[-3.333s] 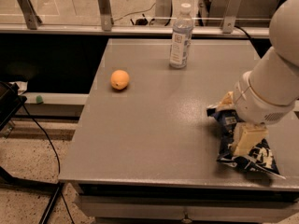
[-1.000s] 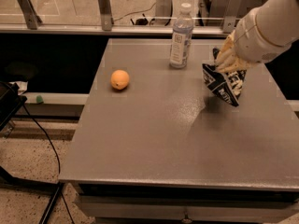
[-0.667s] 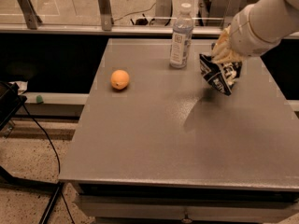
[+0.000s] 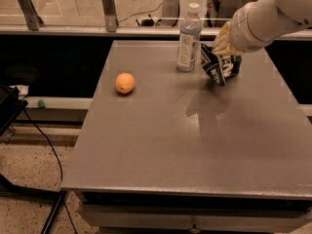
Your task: Move blue chip bag near blue plastic bottle
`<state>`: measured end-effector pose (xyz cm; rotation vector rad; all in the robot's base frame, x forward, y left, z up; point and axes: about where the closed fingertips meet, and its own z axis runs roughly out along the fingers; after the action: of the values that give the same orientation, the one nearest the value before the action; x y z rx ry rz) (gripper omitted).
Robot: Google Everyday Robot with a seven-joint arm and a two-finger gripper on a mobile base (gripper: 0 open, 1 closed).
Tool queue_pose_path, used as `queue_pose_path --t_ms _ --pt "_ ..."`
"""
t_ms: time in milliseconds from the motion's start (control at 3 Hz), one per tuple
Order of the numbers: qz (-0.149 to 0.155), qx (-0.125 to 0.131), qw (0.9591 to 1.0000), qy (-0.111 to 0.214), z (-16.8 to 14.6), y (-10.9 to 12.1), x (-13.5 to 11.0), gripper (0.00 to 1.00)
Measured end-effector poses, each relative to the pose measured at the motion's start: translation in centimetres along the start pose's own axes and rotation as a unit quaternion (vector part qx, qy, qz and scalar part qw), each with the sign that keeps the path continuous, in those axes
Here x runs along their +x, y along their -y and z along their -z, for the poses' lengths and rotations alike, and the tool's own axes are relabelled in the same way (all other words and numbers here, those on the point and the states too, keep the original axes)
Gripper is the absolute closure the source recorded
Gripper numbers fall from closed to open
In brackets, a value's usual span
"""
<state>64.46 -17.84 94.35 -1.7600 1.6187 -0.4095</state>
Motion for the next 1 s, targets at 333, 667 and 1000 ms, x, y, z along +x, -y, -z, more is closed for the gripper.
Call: queue_pose_path --t_ms 333,667,1000 --pt "-0.020 0.017 0.9995 0.015 -0.59 1.16 -0.37 0.80" --pt "-0.018 0.017 0.9996 0.015 -0.55 1.13 -0.50 0.57" --pt "-0.017 0.016 0.9996 0.016 -0.52 1.11 -0.68 0.26"
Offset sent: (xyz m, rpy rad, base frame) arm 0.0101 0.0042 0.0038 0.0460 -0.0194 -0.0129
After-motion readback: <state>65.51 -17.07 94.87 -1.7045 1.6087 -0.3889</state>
